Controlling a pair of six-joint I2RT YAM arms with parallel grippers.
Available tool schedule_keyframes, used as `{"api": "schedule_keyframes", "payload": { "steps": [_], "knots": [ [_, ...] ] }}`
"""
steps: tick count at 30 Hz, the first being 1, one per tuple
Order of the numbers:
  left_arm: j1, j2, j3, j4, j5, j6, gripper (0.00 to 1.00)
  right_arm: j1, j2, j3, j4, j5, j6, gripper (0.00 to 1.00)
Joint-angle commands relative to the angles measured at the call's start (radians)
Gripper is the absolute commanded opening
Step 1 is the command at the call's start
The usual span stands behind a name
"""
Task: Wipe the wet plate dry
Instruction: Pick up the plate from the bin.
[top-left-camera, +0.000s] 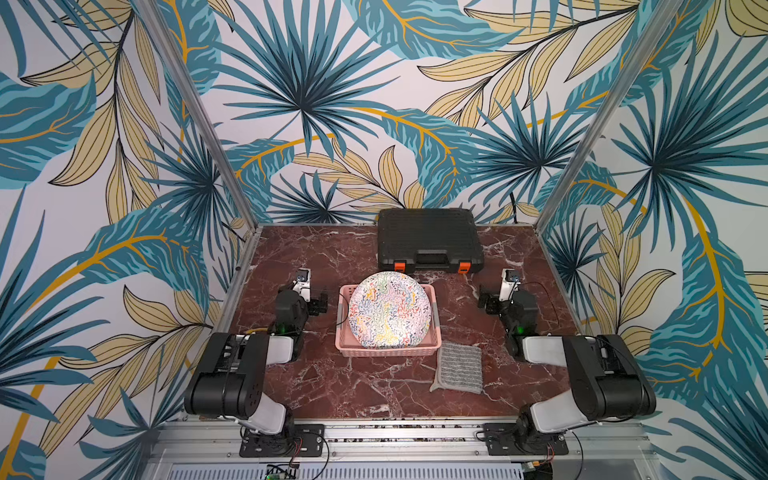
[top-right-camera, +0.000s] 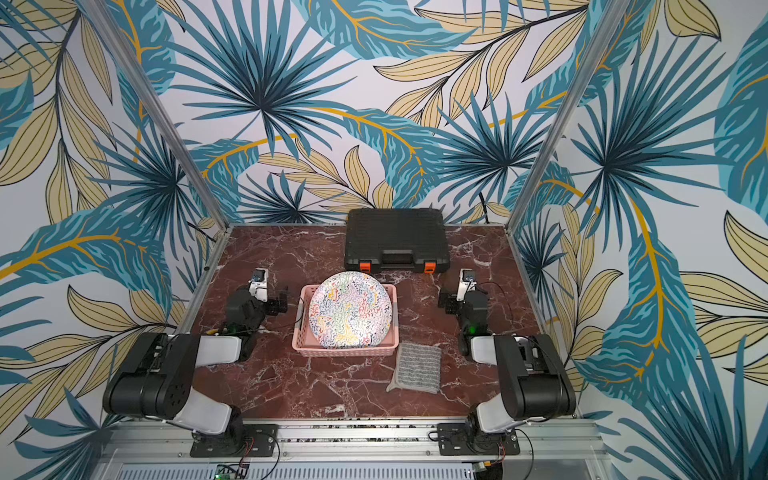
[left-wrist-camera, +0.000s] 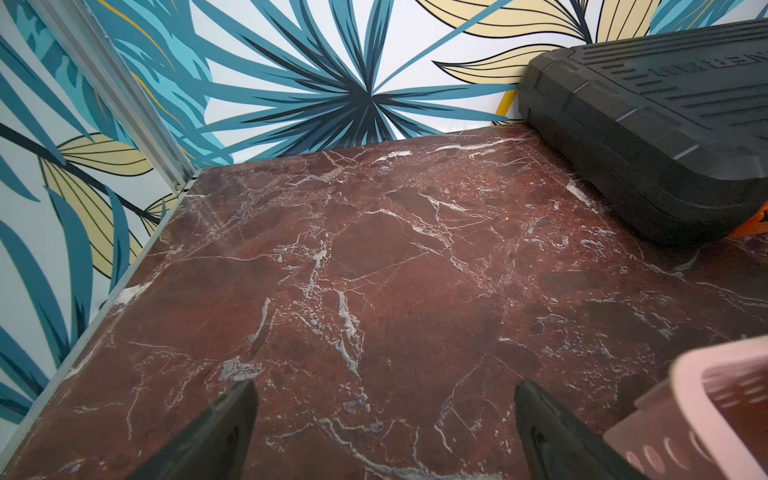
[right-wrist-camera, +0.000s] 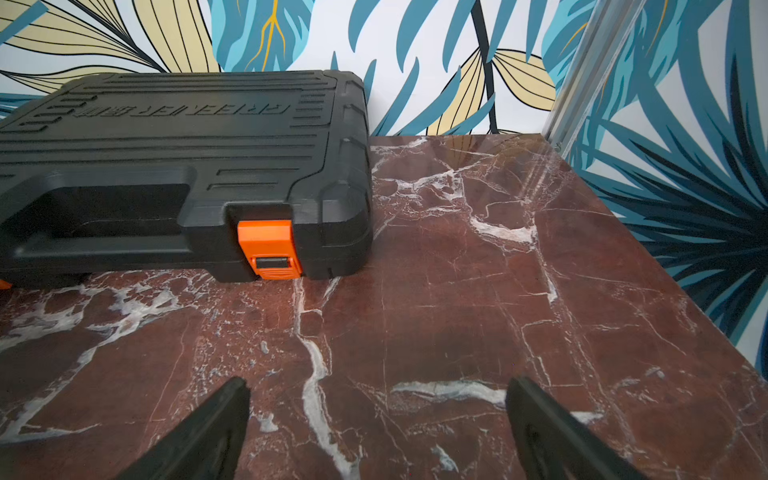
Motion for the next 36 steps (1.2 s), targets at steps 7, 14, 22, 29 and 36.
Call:
{"api": "schedule_keyframes", "payload": {
  "steps": [7,14,22,29,36],
  "knots": [
    [-0.005,-0.012,0.011,-0.001,-0.007,-0.004,1.00,0.005,-0.004,0.009,-0.015,-0.007,-0.013,0.99],
    [-0.005,-0.012,0.011,-0.001,-0.006,-0.003,1.00,0.005,-0.004,0.010,-0.015,-0.008,-0.013,1.00],
    [-0.011,-0.028,0.016,-0.005,0.010,0.016,1.00,0.004,-0.004,0.009,-0.013,-0.008,-0.011,1.00],
    [-0.014,-0.243,0.335,-0.770,0.115,0.101,1.00,0.014,-0.311,0.164,-0.623,0.154,0.187,0.99],
    [-0.061,-0.316,0.583,-1.399,0.387,0.267,1.00,-0.005,-0.372,0.298,-0.871,-0.043,0.659,1.00]
  ]
}}
